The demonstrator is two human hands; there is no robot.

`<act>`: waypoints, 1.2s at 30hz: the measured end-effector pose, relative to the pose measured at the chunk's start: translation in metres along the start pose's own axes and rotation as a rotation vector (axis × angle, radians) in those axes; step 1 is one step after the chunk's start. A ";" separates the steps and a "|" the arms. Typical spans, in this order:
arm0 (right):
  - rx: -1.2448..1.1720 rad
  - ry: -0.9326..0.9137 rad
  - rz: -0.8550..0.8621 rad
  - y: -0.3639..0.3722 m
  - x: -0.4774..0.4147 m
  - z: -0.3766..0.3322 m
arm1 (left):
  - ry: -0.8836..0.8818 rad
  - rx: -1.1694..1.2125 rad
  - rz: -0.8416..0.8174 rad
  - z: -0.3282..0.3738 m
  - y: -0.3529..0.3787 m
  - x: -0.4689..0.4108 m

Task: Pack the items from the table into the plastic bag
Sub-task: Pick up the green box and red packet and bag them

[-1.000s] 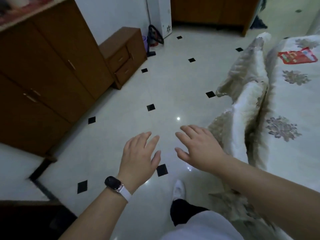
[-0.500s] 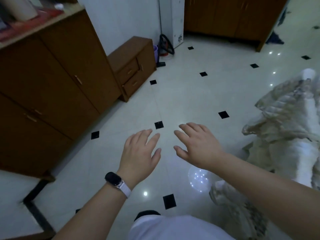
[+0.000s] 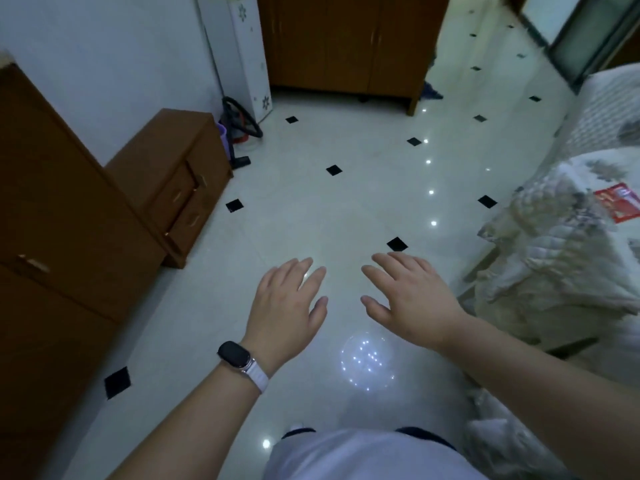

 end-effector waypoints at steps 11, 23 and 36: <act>0.103 0.313 -0.002 0.002 -0.074 0.079 | 0.259 0.106 0.057 -0.017 0.040 -0.160; -0.010 0.514 0.042 0.047 -0.173 0.276 | 0.418 0.023 -0.025 0.028 0.115 -0.379; 0.072 0.823 0.136 0.007 -0.162 0.466 | 0.692 0.155 -0.006 0.160 0.179 -0.560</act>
Point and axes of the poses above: each hand's wrist, its own x-axis away from the middle knuckle, its own y-axis out of the palm, z = x × y, the point moved 7 cm from there along -x, towards the middle knuckle, and after that the axes turned 4 degrees about -x, right-handed, at the moved point
